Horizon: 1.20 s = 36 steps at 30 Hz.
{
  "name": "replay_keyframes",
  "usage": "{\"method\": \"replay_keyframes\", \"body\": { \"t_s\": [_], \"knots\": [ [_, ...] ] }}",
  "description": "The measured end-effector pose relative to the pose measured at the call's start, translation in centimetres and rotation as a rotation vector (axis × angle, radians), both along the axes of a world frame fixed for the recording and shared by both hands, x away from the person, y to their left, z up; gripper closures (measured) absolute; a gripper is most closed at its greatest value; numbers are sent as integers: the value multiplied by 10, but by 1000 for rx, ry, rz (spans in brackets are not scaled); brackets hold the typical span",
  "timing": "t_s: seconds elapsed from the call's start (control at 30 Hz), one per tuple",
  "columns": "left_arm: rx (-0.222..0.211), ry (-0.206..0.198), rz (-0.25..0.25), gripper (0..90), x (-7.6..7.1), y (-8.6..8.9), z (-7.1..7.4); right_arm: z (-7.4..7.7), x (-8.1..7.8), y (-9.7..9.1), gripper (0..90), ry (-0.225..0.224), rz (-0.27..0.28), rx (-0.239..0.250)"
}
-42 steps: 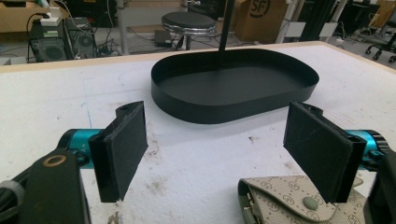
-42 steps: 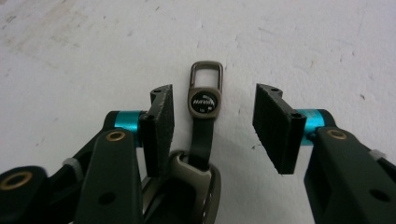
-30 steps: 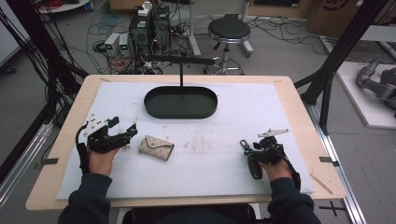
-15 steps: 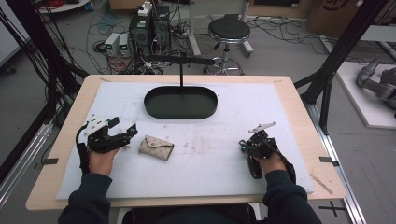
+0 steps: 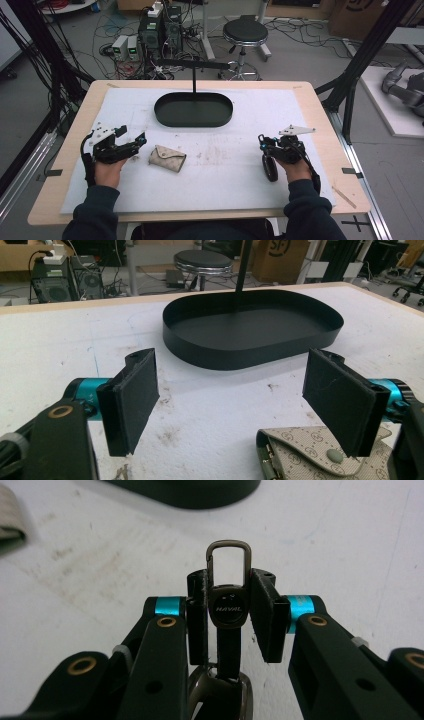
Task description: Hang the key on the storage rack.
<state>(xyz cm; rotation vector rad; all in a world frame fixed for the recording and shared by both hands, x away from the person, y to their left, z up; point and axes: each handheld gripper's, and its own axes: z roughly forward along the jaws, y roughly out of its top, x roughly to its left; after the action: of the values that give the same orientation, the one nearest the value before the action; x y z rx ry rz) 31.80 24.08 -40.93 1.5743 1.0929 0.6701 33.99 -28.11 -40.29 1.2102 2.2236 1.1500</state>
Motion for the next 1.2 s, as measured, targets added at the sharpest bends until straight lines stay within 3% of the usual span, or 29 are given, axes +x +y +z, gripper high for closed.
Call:
{"method": "replay_keyframes", "body": {
  "t_s": [0.1, 0.13, 0.17, 0.2, 0.27, 0.3, 0.33, 0.37, 0.4, 0.47, 0.5, 0.53, 0.6, 0.63, 0.7, 0.8, 0.93, 1.03, 1.17, 1.2],
  "knots": [
    [2, 1, 3, 221, 0, 1, 0, 0, 3, 0, 720, 8, 5, 16],
    [1, 1, 4, 221, 0, 1, 0, -2, 5, 1, 900, 17, 5, 5],
    [-1, 3, 2, 221, 0, 1, 0, -5, 8, 4, 900, 23, 11, -42],
    [1, 5, 2, 221, 0, 1, -1, -5, 8, 4, 900, 23, 11, -42],
    [1, 6, 4, 222, 1, 0, -1, -14, 20, 9, 900, 152, 43, -94],
    [1, 3, 4, 223, 0, 1, 0, -17, 24, 14, 850, 129, 39, -139],
    [1, 3, 4, 223, 0, 1, 0, -17, 24, 14, 850, 129, 39, -139],
    [3, 3, 4, 223, 0, 2, 0, -15, 26, 14, 674, 107, -18, -129],
    [3, 3, 4, 223, 0, 2, 0, -15, 26, 14, 674, 107, -18, -129],
    [2, 10, 6, 223, 1, 2, -1, -12, 25, 11, 604, 95, -77, -130],
    [3, 12, 5, 223, 1, 1, -1, -11, 25, 6, 502, 124, -131, -142],
    [1, 9, 3, 223, 1, 1, -1, -11, 25, 6, 502, 124, -131, -142],
    [2, 7, 2, 224, 0, 1, -1, -11, 17, 3, 350, 196, -180, -145],
    [2, 7, 2, 224, 0, 1, -1, -11, 17, 3, 350, 196, -180, -145],
    [1, 8, 4, 224, 1, 1, -1, -14, 1, 10, 235, 203, -209, -173],
    [7, 7, 1, 225, 0, 1, -1, -20, -11, 19, 214, 199, -215, -190],
    [7, 6, 1, 226, 0, 1, -1, -30, -13, 28, 213, 199, -225, -222],
    [4, 5, 4, 227, 0, 2, -1, -37, -13, 33, 267, 233, -202, -228],
    [1, 8, 6, 228, 0, 2, -1, -33, -13, 31, 487, 219, -165, -240],
    [2, 6, 7, 229, 0, 2, -1, -33, -11, 28, 491, 226, -151, -232]
  ]
}}
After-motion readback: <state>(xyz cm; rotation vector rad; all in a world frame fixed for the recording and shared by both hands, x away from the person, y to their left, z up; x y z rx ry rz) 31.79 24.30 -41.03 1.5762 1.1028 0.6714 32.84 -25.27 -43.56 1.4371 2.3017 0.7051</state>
